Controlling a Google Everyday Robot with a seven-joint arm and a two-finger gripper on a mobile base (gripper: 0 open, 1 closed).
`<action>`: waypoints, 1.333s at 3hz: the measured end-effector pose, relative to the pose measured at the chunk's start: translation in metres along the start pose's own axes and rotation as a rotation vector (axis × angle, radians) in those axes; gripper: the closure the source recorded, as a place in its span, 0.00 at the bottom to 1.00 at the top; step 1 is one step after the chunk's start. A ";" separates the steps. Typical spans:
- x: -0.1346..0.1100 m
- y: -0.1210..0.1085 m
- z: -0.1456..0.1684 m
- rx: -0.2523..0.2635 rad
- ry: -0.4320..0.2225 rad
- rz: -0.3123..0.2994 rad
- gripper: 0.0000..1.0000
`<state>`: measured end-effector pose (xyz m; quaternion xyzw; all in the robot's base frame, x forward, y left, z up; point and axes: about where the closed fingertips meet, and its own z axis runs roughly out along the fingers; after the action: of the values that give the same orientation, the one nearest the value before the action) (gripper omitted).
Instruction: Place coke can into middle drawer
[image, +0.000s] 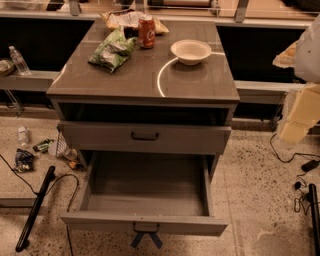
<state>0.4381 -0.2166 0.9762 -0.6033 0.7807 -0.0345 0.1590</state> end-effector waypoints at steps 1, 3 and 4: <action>-0.002 -0.001 0.000 0.002 -0.009 -0.004 0.00; -0.040 -0.025 0.022 0.005 -0.199 0.017 0.00; -0.100 -0.058 0.038 -0.001 -0.433 0.052 0.00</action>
Offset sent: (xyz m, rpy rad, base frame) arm 0.0080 0.0133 -0.0053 0.0580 -0.0148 0.0531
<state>0.5255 -0.1321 0.9747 -0.5764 0.7436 0.1006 0.3237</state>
